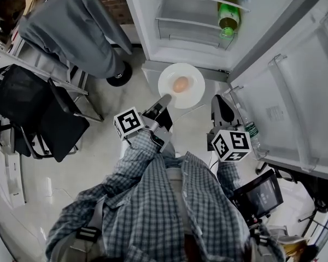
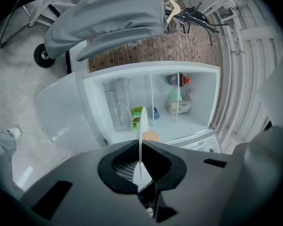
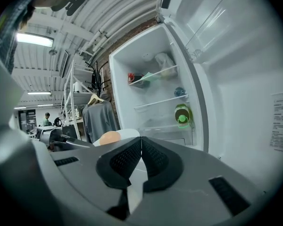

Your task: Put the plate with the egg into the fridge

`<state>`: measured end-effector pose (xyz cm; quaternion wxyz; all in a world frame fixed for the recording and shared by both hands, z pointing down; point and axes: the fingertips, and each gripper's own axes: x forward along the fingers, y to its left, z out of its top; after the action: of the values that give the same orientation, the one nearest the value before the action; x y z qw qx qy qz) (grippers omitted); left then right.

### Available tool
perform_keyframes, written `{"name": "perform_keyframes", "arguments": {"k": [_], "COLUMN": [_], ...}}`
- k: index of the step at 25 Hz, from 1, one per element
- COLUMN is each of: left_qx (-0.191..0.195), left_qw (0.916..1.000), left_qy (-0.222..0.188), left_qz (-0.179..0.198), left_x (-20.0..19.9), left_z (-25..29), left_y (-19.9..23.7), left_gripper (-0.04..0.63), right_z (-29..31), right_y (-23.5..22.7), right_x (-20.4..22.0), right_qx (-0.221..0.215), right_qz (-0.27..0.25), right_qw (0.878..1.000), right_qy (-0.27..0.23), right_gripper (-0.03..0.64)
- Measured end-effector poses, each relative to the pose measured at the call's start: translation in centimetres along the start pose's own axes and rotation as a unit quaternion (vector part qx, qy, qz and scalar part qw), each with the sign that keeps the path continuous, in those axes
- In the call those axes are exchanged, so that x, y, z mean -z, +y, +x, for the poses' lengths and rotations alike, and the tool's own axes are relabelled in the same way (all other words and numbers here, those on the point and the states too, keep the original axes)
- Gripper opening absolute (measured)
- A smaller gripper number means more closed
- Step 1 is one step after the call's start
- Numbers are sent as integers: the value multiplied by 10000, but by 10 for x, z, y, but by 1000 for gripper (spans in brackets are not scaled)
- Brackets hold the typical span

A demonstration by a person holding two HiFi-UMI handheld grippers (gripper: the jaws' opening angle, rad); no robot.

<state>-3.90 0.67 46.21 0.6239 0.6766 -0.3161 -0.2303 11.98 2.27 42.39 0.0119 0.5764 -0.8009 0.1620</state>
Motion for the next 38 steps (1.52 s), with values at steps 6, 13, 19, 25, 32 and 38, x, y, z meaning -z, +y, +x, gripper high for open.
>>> {"name": "perform_keyframes", "arguments": {"k": [6, 13, 19, 25, 32, 38], "left_qx": [104, 201, 127, 164, 108, 107], "left_qw": [9998, 9992, 9985, 9980, 9982, 9986], "left_qy": [147, 348, 524, 611, 593, 509], "left_qz": [-42, -22, -27, -62, -73, -124], "left_x": [-31, -65, -93, -110, -121, -127], "left_z": [31, 57, 80, 94, 105, 120], "left_y": [-3, -1, 6, 8, 14, 15], "left_gripper": [15, 15, 15, 15, 15, 15], "right_z": [37, 80, 119, 142, 153, 164], "right_y": [-1, -5, -3, -1, 0, -10], "right_x": [-11, -16, -20, -23, -23, -24], "right_qx": [60, 201, 255, 278, 268, 209], "right_qz": [-28, 34, -62, -100, -142, -42], "right_qw": [10000, 9998, 9996, 9993, 9990, 9990], "right_qy": [-22, -20, 142, 223, 327, 391], "right_gripper": [8, 8, 8, 8, 8, 8]}}
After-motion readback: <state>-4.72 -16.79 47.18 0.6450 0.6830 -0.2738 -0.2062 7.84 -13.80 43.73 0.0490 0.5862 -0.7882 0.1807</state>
